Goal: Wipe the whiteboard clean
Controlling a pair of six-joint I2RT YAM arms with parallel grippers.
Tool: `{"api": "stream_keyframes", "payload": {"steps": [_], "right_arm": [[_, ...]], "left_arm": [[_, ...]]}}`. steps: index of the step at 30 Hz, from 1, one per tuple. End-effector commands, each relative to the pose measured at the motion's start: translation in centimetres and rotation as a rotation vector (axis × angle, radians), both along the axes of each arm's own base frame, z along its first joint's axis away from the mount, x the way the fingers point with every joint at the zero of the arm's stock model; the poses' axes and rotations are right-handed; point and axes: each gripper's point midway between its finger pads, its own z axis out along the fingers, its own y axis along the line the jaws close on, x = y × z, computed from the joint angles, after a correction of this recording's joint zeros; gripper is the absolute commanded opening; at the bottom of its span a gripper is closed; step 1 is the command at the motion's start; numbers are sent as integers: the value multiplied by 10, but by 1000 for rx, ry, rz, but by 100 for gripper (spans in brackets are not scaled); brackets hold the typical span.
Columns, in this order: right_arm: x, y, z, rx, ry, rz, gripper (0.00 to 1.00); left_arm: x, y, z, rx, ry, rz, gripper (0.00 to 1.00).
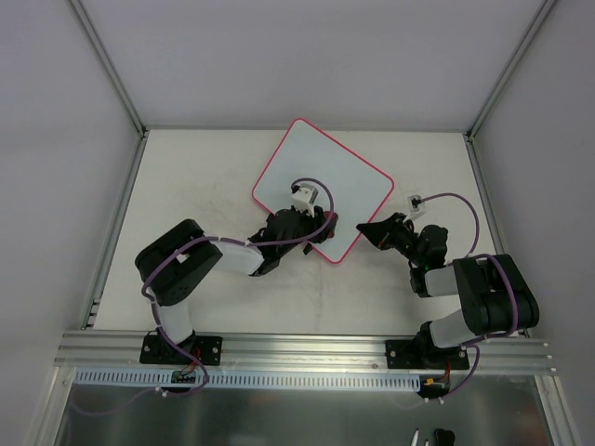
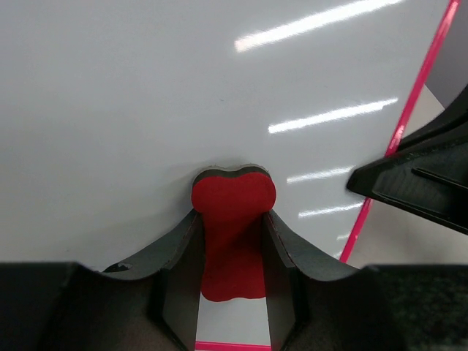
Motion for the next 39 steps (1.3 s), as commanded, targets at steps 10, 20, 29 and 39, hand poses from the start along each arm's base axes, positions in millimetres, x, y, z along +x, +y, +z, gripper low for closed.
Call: {"api": "stream_keyframes", "payload": {"steps": [10,20,29,39], "right_arm": [[1,15,66,11,-340,76,0],[2,14,66,13,-337,73,0],[2,14,67,13,-339,75,0],[1,15,66,11,-340,76,0]], "left_arm": [[30,96,-80,158,201,178,17],[8,82,-89,149,224,127,17],[-30,37,-85,124,235,27,17],[-35,41,-101,119,280,80,17]]}}
